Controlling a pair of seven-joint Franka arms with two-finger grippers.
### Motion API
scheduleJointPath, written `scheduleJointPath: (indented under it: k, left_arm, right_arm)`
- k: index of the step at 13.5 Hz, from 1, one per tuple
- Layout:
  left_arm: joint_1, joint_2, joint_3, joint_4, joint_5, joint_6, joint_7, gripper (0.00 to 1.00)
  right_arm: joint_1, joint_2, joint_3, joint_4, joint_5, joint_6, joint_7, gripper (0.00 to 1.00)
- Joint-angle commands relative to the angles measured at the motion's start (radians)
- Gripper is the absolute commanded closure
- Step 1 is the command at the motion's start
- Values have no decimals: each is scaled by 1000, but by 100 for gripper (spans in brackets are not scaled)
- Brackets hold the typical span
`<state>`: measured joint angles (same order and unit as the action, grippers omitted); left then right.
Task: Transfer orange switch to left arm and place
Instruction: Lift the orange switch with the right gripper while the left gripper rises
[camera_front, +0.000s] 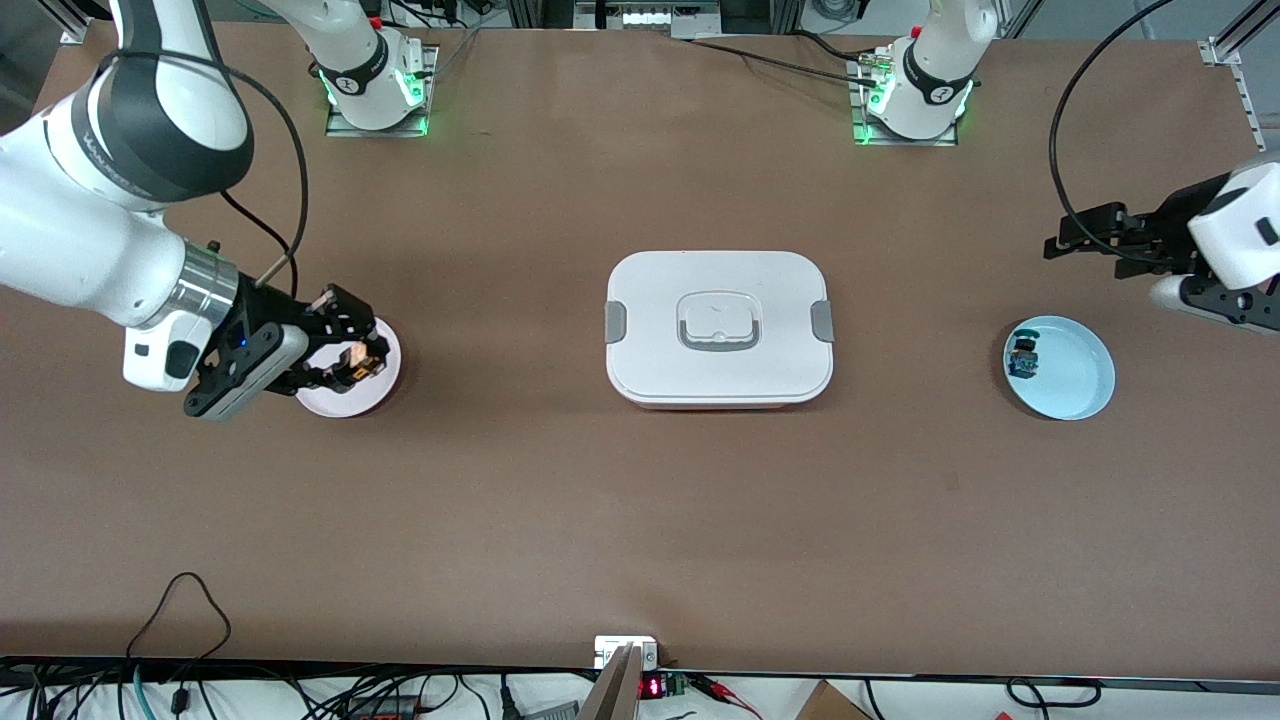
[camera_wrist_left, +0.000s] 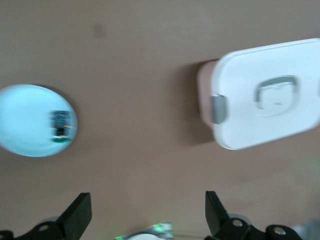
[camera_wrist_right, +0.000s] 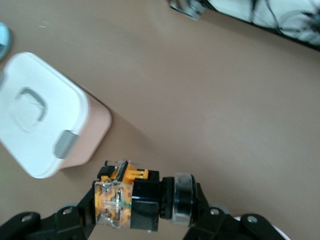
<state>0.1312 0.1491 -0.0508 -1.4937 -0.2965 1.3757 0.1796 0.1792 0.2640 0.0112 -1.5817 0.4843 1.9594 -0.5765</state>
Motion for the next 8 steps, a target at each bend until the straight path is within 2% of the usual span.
scheduleJointPath:
  k: [1, 3, 5, 8]
  left_arm:
    - [76, 50, -3, 15, -233, -76, -41, 0]
    - [91, 59, -3, -41, -452, -95, -128, 0]
    - [90, 63, -6, -106, -675, -86, -259, 0]
    - [47, 78, -53, -158, -818, 18, -287, 0]
  right_arm:
    - [19, -19, -2, -3, 117, 2, -152, 100]
    - [46, -19, -2, -3, 201, 38, -309, 100]
    - [83, -16, -2, -6, 328, 65, -442, 100]
    - [147, -9, -2, -4, 472, 84, -520, 100]
